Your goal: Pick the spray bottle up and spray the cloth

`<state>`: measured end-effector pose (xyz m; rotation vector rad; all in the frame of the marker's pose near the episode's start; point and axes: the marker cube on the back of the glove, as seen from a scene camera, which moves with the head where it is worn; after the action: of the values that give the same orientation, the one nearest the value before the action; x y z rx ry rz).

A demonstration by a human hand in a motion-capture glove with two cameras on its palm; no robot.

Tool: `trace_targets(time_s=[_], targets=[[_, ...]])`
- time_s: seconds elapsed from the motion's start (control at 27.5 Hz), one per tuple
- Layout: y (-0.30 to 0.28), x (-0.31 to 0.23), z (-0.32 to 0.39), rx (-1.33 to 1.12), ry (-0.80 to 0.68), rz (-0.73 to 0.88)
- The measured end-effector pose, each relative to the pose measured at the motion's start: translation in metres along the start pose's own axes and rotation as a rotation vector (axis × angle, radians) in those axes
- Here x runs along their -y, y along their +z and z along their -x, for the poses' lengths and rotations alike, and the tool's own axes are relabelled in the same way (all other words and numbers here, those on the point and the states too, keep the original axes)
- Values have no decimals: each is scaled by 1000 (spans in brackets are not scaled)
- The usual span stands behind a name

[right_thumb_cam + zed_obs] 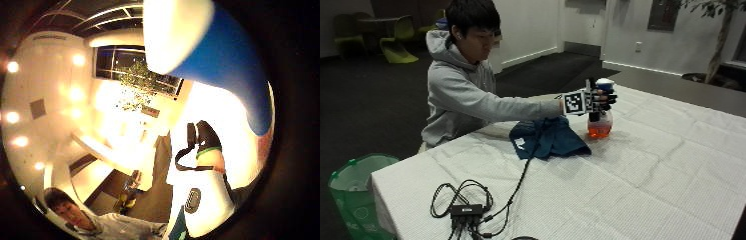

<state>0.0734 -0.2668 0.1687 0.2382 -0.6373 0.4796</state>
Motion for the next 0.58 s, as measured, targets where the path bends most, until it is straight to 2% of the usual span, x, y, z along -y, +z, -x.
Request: trace_targets(time_s=[0.58], targets=[[-95,-67,35,-82,-62,-22]])
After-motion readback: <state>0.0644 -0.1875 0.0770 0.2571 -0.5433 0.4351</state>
